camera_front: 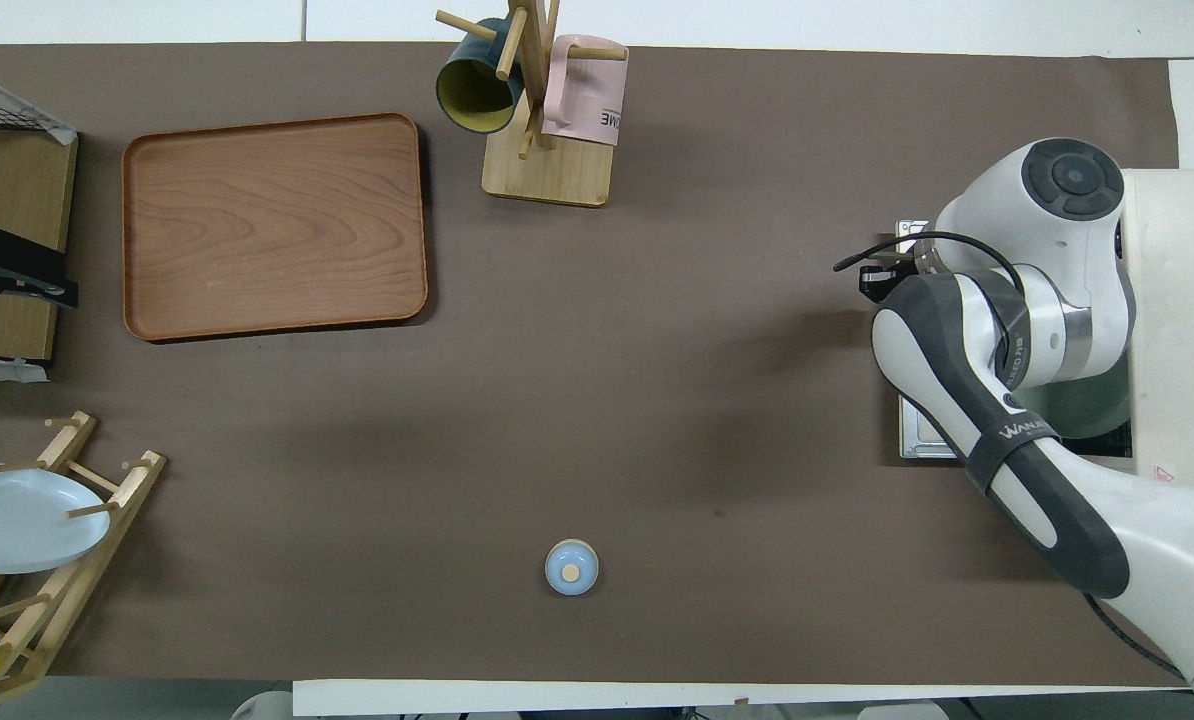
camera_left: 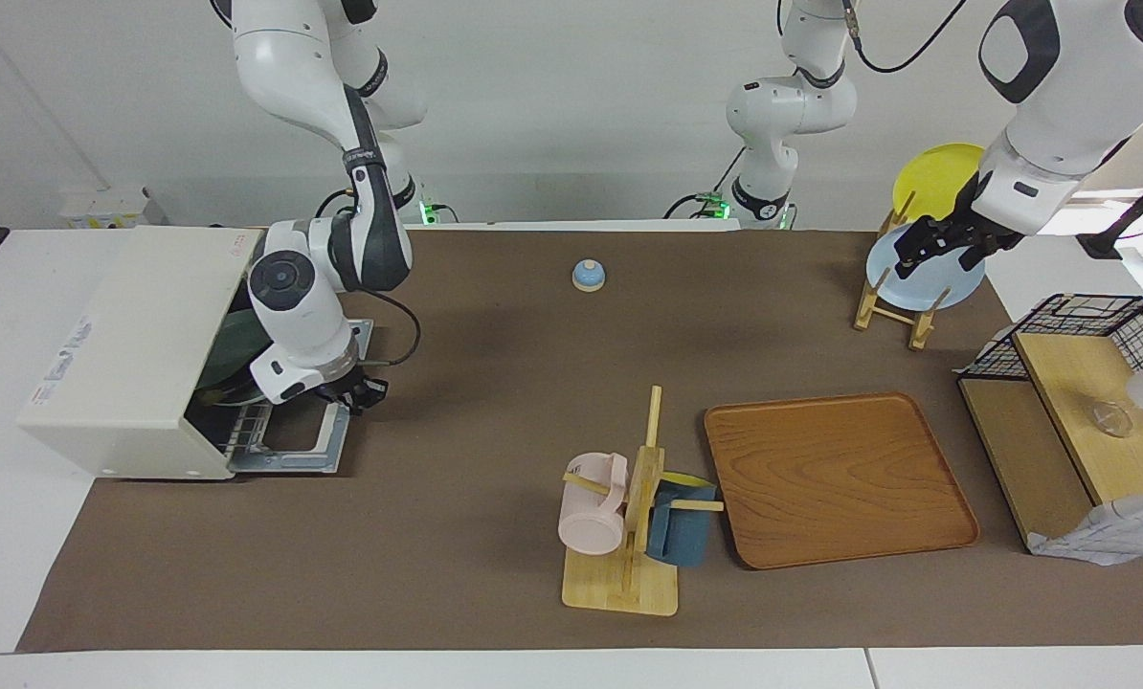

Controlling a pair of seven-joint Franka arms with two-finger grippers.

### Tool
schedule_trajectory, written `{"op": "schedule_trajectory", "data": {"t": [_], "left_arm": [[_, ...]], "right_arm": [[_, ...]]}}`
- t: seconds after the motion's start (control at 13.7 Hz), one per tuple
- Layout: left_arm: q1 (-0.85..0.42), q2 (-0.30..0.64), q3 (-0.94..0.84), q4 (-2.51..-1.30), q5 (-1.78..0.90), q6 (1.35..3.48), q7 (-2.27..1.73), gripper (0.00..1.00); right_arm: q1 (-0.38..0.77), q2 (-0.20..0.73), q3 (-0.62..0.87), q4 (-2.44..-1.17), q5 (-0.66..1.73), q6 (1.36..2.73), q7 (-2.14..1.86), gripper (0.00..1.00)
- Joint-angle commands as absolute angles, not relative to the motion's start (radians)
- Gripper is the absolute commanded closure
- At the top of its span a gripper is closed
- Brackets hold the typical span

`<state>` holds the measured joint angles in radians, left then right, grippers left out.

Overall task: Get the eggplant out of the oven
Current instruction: 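Reach the right gripper to the oven door and pull it open, then reach into the oven with the right gripper and grasp the green plate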

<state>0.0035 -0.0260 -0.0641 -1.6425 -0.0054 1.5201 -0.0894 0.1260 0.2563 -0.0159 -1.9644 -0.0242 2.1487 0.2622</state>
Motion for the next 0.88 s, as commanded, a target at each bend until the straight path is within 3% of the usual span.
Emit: {"op": "schedule_trajectory", "data": {"t": [0.0,0.22,0.44,0.8], "left_arm": [[0.009,-0.051,-0.069,-1.663,0.012,1.514,-0.1,0.0],[0.008,-0.051,-0.069,-1.663,0.012,1.516,-0.098,0.0],[0.008,-0.051,-0.069,-1.664,0.012,1.514,-0.1,0.0],[0.009,-0.051,-0.069,-1.663,0.012,1.514,-0.1,0.0]], "right_arm": [[0.155,0.239,-0.028,-1.835,0.002,1.99,0.299,0.5],[0.048,0.177,-0.057,-1.821,-0.015,1.866,0.305,0.45],[-0.052,0.146,-0.057,-1.91,-0.005,1.891,0.299,0.46],[-0.046,0.137,-0.055,-1.944,-0.005,1.948,0.304,0.53]]}}
